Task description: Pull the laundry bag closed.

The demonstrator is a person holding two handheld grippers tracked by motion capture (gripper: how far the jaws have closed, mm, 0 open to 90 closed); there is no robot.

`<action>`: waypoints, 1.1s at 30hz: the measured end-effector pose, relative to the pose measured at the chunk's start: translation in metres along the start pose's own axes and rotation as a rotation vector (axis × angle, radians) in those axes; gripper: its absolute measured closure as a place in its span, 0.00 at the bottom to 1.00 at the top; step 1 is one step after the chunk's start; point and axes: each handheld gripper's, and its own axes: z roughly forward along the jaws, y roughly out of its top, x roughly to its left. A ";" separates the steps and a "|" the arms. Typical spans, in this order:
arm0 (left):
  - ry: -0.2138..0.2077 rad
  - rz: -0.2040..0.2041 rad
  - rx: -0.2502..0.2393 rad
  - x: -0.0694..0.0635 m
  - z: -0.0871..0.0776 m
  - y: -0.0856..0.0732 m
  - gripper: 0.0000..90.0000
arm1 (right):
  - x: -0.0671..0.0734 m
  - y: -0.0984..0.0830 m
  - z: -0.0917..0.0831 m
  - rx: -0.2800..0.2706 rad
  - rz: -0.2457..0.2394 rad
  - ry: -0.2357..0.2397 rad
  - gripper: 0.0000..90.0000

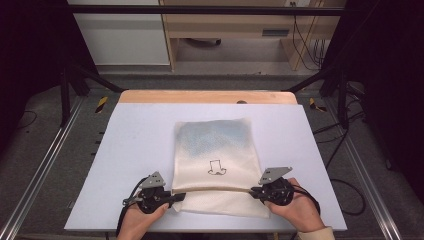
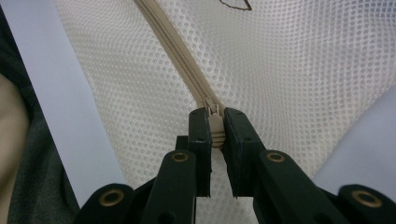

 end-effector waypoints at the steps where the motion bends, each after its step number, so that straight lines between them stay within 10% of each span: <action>1: 0.000 0.000 -0.001 0.000 0.000 0.000 0.93 | -0.001 -0.001 0.000 -0.003 0.002 0.000 0.91; 33: 0.009 -0.002 -0.003 0.001 -0.003 0.001 0.93 | -0.008 -0.020 -0.006 0.025 0.047 -0.037 0.91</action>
